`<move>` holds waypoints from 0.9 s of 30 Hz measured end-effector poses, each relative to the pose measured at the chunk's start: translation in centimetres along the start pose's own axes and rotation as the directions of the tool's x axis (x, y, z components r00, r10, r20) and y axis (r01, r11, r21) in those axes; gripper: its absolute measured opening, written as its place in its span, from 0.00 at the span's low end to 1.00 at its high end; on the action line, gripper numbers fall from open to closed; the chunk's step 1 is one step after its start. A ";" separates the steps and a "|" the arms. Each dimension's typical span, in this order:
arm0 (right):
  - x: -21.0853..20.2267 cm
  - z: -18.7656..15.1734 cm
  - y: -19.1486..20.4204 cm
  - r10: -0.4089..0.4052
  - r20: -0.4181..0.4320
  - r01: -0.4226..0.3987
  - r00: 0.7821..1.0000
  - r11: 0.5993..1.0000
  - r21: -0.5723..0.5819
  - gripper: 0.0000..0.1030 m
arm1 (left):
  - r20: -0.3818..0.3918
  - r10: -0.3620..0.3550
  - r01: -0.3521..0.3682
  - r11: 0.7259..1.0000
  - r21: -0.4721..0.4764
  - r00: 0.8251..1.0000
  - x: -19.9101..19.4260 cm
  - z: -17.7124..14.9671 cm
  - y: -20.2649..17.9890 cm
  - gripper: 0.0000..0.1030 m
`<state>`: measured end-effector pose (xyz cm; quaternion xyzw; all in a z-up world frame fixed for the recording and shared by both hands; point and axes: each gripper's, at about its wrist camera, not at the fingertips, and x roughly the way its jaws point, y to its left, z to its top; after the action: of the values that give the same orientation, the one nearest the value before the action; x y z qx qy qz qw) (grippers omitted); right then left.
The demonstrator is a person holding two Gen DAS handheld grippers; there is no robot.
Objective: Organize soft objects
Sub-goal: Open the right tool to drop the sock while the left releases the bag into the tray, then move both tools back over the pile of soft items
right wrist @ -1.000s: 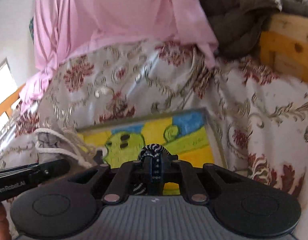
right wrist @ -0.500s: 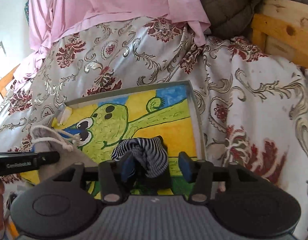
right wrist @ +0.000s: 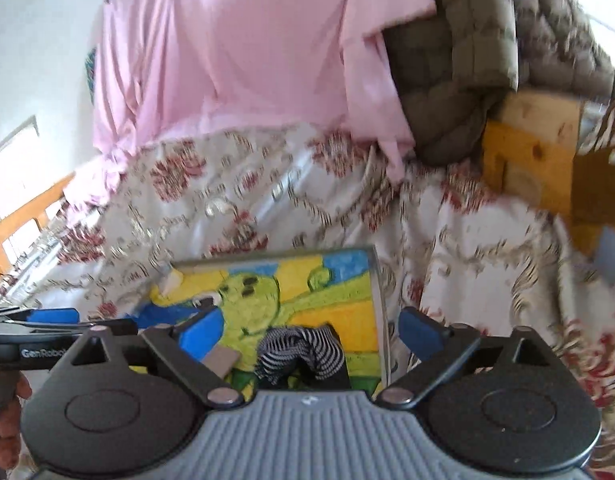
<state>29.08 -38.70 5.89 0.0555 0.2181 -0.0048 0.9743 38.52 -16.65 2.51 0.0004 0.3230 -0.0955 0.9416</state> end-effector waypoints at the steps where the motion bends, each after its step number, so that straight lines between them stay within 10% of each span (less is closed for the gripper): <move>1: -1.2 0.2 0.4 0.000 0.021 0.000 1.000 1.000 -0.005 0.98 | 0.029 -0.005 0.005 1.000 0.001 1.000 -1.3 0.1 0.0 0.87; 13: -13.7 -0.2 3.8 -0.048 0.176 0.048 0.983 0.999 0.004 1.00 | 0.280 -0.074 0.092 0.994 -0.054 0.957 -15.4 -2.2 1.6 0.99; 27: -22.1 -7.5 6.6 -0.147 0.230 0.149 0.962 0.989 0.009 1.00 | 0.345 -0.111 0.163 0.979 -0.125 0.932 -24.2 -10.0 1.3 0.99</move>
<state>6.12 -31.63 9.28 0.0341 0.1076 -0.0828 0.9902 13.96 -10.40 9.18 -0.1100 0.1633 -0.1349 0.9711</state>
